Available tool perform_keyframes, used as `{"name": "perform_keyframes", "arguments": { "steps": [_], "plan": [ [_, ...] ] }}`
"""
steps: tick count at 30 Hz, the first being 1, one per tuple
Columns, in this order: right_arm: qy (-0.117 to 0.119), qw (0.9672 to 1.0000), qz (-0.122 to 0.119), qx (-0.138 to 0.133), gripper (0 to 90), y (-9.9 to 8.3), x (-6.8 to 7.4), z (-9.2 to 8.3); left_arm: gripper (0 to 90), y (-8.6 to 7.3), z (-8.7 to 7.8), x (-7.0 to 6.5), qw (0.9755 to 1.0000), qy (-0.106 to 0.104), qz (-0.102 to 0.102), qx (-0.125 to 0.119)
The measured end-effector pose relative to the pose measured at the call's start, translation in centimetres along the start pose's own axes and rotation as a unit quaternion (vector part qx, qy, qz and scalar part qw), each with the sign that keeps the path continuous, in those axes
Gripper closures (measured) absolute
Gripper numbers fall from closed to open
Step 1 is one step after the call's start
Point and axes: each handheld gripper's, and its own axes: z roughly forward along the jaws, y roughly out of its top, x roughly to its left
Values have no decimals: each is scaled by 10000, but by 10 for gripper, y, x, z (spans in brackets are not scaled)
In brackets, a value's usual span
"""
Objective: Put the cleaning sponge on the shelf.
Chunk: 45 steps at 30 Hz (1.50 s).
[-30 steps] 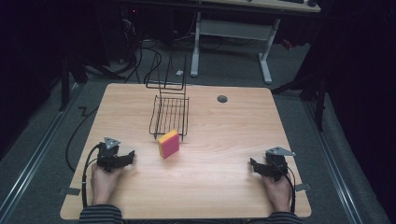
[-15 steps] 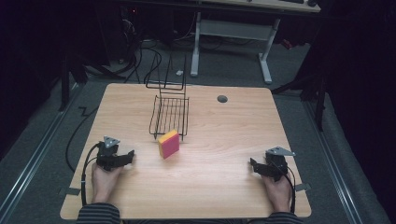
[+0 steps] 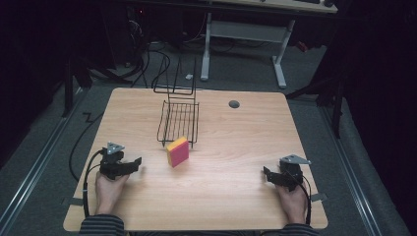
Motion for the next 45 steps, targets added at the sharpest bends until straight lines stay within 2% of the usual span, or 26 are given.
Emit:
{"name": "perform_keyframes", "arguments": {
  "steps": [6,9,13,25,32,45],
  "plan": [
    [0,10000,3,2,262,0,0,0,230,4,-11,-3,9996,-140,-1,-264],
    [0,10000,1,0,262,0,0,0,211,8,-16,-6,9989,-291,80,-361],
    [8,10000,2,2,262,0,0,0,199,13,-23,-11,9977,-392,128,-533],
    [9,10000,-1,1,262,0,0,0,189,20,-39,-31,9919,-851,300,-896],
    [10,10000,0,2,261,0,0,0,188,24,-44,-47,9879,-1106,471,-974],
    [13,10000,14,7,261,0,0,0,174,24,-35,-69,9844,-1326,721,-903]
  ]
}}
